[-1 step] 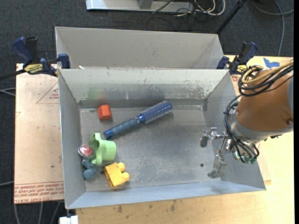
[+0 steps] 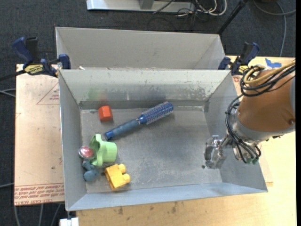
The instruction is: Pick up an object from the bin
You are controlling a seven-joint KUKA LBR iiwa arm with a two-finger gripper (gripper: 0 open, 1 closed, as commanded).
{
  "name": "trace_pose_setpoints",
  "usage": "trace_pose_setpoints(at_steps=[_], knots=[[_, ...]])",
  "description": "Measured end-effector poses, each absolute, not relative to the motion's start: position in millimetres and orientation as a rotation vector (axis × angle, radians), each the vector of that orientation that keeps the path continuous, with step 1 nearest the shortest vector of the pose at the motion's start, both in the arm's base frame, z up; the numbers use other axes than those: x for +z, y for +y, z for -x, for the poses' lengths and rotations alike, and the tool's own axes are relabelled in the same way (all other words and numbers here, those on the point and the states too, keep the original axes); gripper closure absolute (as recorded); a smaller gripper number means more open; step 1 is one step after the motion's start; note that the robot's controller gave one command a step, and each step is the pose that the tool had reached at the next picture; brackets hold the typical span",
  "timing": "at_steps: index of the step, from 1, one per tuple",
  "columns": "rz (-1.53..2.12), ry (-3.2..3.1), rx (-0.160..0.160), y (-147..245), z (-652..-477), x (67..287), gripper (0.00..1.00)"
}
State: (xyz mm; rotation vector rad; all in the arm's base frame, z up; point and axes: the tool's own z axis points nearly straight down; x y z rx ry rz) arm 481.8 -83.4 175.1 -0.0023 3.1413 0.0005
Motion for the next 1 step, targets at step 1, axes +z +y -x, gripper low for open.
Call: trace_pose_setpoints(at_steps=[1], knots=[[0.003,3.141,0.000,-83.3,-481.8,175.1,0.00]])
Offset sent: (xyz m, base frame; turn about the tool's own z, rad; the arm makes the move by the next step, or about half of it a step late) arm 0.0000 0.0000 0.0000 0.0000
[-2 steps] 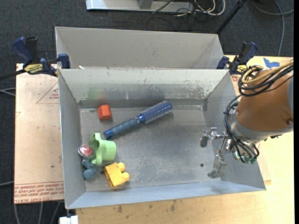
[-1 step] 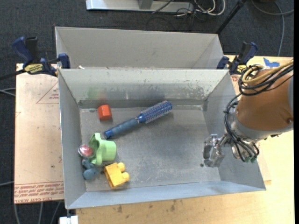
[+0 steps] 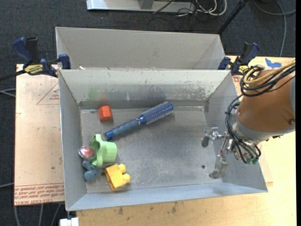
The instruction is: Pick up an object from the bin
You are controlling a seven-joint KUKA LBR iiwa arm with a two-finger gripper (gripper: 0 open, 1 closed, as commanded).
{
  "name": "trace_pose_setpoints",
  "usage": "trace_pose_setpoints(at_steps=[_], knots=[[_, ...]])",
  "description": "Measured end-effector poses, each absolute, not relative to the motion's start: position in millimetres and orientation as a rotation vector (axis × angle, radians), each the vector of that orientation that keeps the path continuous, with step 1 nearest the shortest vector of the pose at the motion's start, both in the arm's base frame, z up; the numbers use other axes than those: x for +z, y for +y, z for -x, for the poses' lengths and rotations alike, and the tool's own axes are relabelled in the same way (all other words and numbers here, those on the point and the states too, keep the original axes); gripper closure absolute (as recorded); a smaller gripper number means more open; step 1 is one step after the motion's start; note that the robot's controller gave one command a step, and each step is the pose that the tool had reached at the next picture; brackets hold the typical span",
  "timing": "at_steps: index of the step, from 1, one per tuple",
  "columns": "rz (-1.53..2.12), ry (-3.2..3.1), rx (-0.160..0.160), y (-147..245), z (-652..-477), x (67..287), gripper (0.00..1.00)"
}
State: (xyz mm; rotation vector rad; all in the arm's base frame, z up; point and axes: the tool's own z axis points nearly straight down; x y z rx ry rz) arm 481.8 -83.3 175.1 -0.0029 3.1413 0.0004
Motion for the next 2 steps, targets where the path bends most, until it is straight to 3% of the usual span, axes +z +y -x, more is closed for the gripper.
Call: trace_pose_setpoints(at_steps=[1,2], knots=[[0.059,3.136,0.006,-22.4,-558.8,141.0,0.00],[0.485,3.099,0.004,36.0,-642.8,118.6,0.00]])
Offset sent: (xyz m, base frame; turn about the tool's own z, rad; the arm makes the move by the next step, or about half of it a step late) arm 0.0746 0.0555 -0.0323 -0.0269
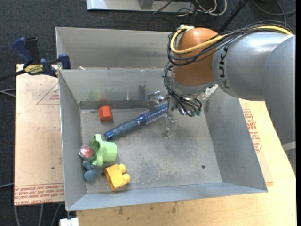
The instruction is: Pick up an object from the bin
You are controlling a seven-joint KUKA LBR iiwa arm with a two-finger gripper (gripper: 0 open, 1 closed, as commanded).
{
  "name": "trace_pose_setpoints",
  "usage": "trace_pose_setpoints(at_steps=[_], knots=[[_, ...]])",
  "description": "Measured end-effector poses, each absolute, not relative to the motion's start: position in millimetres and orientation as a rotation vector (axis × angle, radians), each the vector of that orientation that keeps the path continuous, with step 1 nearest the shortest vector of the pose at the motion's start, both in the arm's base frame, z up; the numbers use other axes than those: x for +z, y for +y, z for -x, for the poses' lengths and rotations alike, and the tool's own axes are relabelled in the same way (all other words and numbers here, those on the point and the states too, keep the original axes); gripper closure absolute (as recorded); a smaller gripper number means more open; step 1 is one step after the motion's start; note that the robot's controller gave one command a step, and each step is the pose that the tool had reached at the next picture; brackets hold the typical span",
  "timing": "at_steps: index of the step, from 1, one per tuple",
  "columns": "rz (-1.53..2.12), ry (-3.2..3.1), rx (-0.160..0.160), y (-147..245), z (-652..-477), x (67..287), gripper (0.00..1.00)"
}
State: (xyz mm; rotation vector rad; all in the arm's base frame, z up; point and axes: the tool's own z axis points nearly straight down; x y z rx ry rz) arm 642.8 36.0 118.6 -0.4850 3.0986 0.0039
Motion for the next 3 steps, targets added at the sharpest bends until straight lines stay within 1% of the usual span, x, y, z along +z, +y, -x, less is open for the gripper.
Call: trace_pose_setpoints(at_steps=[1,2,3], knots=[[0.511,3.092,0.002,49.0,-652.9,69.4,0.00],[0.511,3.098,0.002,48.2,-651.4,69.3,1.00],[0.489,3.093,-0.002,33.1,-646.0,215.0,1.00]])
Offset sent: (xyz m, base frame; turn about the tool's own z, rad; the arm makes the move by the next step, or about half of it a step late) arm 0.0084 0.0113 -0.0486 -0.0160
